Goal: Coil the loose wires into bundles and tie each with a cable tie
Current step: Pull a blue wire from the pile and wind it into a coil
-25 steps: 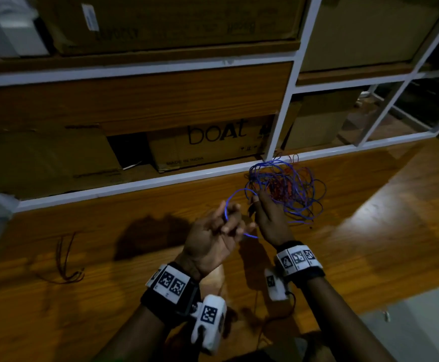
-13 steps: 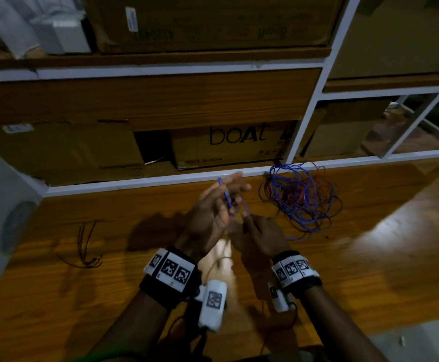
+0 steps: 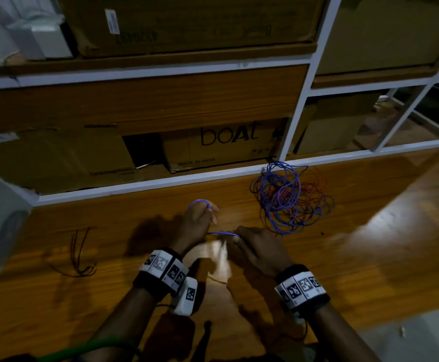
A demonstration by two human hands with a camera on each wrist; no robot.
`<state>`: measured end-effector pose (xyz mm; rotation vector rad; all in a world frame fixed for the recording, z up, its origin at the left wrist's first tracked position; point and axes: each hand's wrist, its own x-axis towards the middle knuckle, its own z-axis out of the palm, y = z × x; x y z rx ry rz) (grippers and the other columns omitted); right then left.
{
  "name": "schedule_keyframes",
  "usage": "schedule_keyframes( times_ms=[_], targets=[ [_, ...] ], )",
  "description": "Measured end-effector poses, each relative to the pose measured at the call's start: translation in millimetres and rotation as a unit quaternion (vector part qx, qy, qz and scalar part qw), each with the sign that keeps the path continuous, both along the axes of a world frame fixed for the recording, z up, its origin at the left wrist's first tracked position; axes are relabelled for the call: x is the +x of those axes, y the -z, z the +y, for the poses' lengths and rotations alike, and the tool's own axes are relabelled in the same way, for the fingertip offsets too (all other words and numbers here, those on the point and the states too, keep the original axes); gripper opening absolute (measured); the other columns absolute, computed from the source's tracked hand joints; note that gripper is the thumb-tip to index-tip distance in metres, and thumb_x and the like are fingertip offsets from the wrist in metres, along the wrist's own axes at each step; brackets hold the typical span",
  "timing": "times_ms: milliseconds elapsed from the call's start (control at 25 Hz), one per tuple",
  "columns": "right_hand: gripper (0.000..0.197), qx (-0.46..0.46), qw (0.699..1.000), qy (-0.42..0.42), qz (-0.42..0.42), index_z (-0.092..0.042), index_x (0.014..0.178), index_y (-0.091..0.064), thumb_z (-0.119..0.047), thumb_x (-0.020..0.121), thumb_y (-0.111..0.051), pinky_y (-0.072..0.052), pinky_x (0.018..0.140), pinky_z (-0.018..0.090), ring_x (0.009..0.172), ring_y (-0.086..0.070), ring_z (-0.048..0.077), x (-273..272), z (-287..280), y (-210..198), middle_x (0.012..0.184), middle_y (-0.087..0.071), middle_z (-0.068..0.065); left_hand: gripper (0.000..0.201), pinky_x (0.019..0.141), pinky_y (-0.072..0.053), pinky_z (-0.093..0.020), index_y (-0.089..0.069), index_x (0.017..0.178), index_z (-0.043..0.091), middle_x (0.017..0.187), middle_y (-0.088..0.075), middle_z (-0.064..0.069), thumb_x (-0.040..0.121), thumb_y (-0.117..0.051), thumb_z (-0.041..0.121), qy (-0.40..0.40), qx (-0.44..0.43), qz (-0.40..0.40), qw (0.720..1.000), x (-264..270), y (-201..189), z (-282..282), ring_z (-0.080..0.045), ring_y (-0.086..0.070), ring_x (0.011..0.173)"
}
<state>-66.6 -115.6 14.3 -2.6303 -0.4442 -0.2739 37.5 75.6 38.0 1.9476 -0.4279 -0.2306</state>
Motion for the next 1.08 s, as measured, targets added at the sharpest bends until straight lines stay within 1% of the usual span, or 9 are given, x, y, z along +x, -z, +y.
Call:
schedule_keyframes(
  times_ms=[160,320,400,520,600,680,800,960,1080],
  targets=[
    [0.041,-0.077,0.997,0.024,-0.016,-0.022,0.103,-0.060,-0.046,0.103,-0.027,-0.039,0.069,0.038,0.083,-0.060,0.028,4.2,-9.5,-2.9,0.088,-0.065,0.003,0.035,0.078,-0.049,-0.046,-0.062,0.087,-0.001,0.078,-0.062,-0.014,0.092,-0.039,0.025,0.073,0.102,-0.022,0.992,-16.3,14.7,-2.9,-0.027,-0.061,0.077],
    [0.037,-0.098,0.995,0.024,-0.021,-0.024,0.107,-0.059,-0.045,0.103,-0.029,-0.044,0.073,0.044,0.086,-0.058,0.027,5.1,-8.6,-5.1,0.095,-0.067,0.000,0.030,0.087,-0.042,-0.029,-0.051,0.074,0.026,0.080,-0.057,0.000,0.103,-0.043,0.023,0.101,0.210,-0.016,0.972,-33.4,13.0,-8.7,-0.029,-0.061,0.097],
    [0.026,-0.091,0.995,0.016,-0.040,-0.027,0.105,-0.058,-0.041,0.102,-0.036,-0.044,0.070,0.043,0.083,-0.057,0.026,3.5,-5.4,-5.7,0.092,-0.067,-0.002,0.035,0.089,-0.045,-0.037,-0.048,0.065,0.031,0.080,-0.062,-0.012,0.099,-0.040,0.028,0.123,0.178,0.012,0.976,-36.1,8.6,-10.9,-0.030,-0.063,0.091],
    [0.030,-0.105,0.993,0.014,-0.057,-0.027,0.107,-0.063,-0.040,0.100,-0.037,-0.045,0.068,0.041,0.080,-0.057,0.025,6.4,-4.5,-9.0,0.088,-0.066,-0.003,0.041,0.079,-0.054,-0.052,-0.060,0.063,0.007,0.070,-0.064,-0.017,0.092,-0.040,0.029,0.092,0.088,0.082,0.988,-29.7,7.7,-17.6,-0.031,-0.063,0.070],
    [0.029,-0.098,0.994,0.012,-0.052,-0.028,0.107,-0.061,-0.041,0.101,-0.036,-0.044,0.070,0.041,0.081,-0.057,0.025,8.9,-4.5,-10.5,0.088,-0.066,-0.002,0.037,0.083,-0.056,-0.048,-0.064,0.074,0.013,0.079,-0.069,-0.014,0.096,-0.043,0.033,0.052,0.103,0.092,0.989,-31.0,6.6,-24.1,-0.029,-0.067,0.077],
    [0.021,-0.079,0.996,0.002,-0.044,-0.029,0.104,-0.053,-0.041,0.103,-0.035,-0.043,0.070,0.042,0.080,-0.057,0.026,8.9,-4.3,-12.6,0.086,-0.066,-0.001,0.038,0.084,-0.053,-0.045,-0.062,0.074,0.019,0.085,-0.072,-0.013,0.094,-0.041,0.044,0.041,0.151,0.022,0.987,-34.7,8.0,-27.6,-0.031,-0.067,0.085],
    [0.021,-0.056,0.997,0.008,-0.048,-0.029,0.099,-0.047,-0.047,0.104,-0.036,-0.042,0.070,0.040,0.079,-0.057,0.024,4.7,-9.2,-11.7,0.082,-0.062,0.000,0.053,0.067,-0.046,-0.048,-0.047,0.059,0.013,0.060,-0.054,-0.007,0.095,-0.034,0.049,0.071,0.191,-0.086,0.975,-33.8,6.5,-20.3,-0.026,-0.055,0.062],
    [0.033,-0.036,0.999,0.014,-0.020,-0.024,0.099,-0.052,-0.048,0.105,-0.030,-0.039,0.073,0.039,0.086,-0.057,0.023,1.4,-27.0,-5.7,0.091,-0.062,-0.001,0.055,0.055,-0.034,-0.039,-0.036,0.054,0.020,0.053,-0.029,0.003,0.103,-0.048,0.042,0.080,0.125,-0.047,0.988,-26.2,1.9,-0.2,-0.014,-0.031,0.046],
    [0.017,-0.018,0.999,0.021,-0.024,-0.029,0.105,-0.045,-0.040,0.106,-0.032,-0.025,0.072,0.033,0.089,-0.054,0.021,1.8,-38.0,-2.3,0.095,-0.060,-0.002,0.063,0.053,-0.028,-0.034,-0.039,0.054,0.017,0.052,-0.028,-0.002,0.098,-0.048,0.062,0.087,0.108,-0.006,0.990,-24.1,3.0,10.6,-0.017,-0.029,0.045]
  ],
)
